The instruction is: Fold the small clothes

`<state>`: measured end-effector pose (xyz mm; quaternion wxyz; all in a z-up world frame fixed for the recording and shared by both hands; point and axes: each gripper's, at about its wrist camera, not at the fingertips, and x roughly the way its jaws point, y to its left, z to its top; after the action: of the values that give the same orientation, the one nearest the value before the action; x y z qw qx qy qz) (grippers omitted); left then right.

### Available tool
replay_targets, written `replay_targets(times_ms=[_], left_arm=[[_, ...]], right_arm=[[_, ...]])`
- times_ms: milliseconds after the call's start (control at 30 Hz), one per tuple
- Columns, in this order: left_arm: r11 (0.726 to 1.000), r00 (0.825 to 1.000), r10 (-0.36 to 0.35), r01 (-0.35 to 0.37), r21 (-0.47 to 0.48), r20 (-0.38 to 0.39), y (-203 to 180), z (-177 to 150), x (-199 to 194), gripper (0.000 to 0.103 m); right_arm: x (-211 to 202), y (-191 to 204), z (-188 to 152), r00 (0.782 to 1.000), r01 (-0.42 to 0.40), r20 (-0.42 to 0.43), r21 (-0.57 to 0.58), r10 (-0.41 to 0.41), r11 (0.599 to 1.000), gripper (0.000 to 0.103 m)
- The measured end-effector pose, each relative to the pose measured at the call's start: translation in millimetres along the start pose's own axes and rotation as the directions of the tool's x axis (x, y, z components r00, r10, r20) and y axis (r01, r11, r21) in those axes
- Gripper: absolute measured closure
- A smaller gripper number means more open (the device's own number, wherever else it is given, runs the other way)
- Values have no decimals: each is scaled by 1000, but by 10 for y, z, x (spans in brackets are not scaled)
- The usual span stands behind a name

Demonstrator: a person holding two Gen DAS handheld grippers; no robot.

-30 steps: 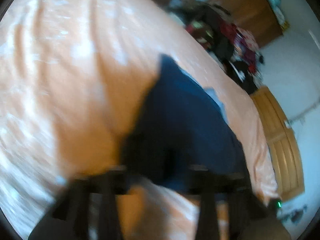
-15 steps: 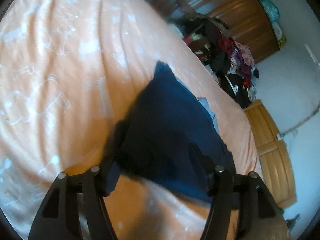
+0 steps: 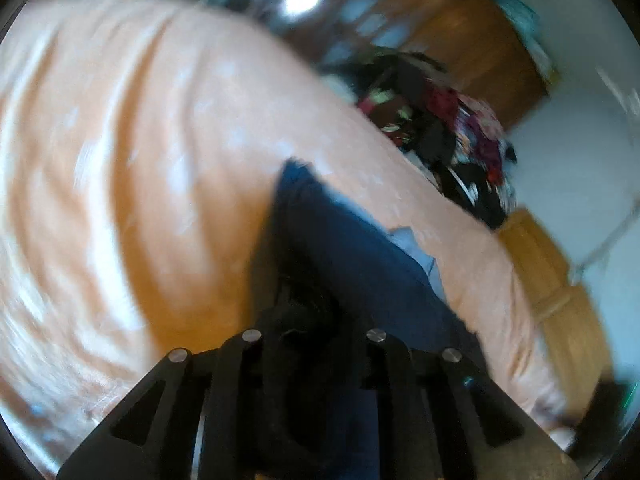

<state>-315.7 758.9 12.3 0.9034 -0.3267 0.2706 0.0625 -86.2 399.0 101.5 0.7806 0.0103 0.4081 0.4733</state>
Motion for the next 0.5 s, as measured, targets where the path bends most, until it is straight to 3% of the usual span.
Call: replay_targets(times_ms=[67, 200, 333, 433, 467, 500], left_arm=[[993, 1000, 3, -4, 116, 7, -286, -21, -5, 87], [976, 1000, 4, -6, 216, 7, -548, -59, 0, 87], [964, 1000, 16, -16, 267, 3, -697, -98, 46, 87], [951, 1000, 7, -5, 308, -4, -843, -126, 116, 87], [946, 1000, 1, 2, 325, -9, -881, -137, 129, 87], [941, 1000, -5, 10, 338, -15, -899, -161, 134, 87]], right_arm=[[362, 194, 373, 998, -56, -27, -42, 55, 998, 19], [1201, 579, 889, 979, -120, -174, -104, 101, 987, 19], [1897, 881, 1023, 947, -73, -322, -201, 5, 977, 18], [2217, 840, 969, 926, -14, -371, -214, -68, 977, 21], [2273, 789, 953, 925, 0, -372, -211, -80, 978, 28], [2291, 724, 928, 928, -11, -367, -196, -63, 981, 49]])
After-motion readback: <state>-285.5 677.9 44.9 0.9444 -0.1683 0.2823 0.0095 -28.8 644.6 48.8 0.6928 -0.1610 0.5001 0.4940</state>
